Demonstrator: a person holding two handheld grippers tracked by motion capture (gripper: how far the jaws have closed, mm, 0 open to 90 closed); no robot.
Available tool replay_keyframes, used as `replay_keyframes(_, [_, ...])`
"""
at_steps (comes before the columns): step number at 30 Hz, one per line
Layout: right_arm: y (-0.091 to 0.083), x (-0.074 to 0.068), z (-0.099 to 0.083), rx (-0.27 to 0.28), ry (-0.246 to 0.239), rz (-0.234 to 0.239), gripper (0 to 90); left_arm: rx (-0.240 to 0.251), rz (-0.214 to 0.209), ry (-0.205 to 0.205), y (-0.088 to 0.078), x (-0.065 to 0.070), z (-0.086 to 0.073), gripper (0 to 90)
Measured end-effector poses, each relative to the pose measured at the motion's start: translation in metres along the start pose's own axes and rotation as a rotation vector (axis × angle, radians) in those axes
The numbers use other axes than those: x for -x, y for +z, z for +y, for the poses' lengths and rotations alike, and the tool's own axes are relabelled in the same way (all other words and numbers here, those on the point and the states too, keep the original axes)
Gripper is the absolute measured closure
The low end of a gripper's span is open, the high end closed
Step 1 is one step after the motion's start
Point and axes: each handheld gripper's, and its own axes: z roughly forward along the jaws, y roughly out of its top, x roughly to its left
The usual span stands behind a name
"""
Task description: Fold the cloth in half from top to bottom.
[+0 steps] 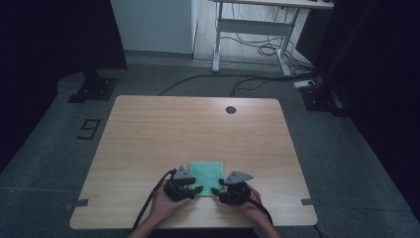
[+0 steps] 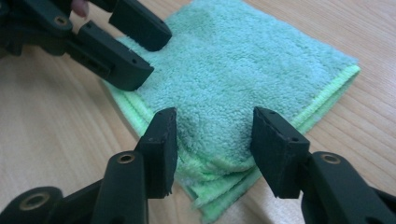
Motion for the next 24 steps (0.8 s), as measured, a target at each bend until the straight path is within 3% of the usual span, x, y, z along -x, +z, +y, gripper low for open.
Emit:
replay_keyframes(4, [0.004, 0.004, 0.002, -0.004, 0.003, -0.008, 52.1, -0.004, 0.011, 0.006, 0.005, -0.004, 0.005, 53.8])
replay_keyframes(10, [0.012, 0.021, 0.008, 0.009, 0.048, -0.034, 52.8, -0.009, 0.034, 0.004, 0.016, -0.015, 0.020, 53.8])
replay_keyframes(16, [0.017, 0.031, 0.012, 0.015, 0.070, -0.052, 53.6, -0.006, 0.030, -0.019, 0.024, -0.025, 0.029, 54.0])
replay_keyframes(24, [0.016, 0.031, 0.013, 0.023, 0.063, -0.063, 52.2, -0.006, 0.026, -0.025, 0.023, -0.026, 0.031, 51.8])
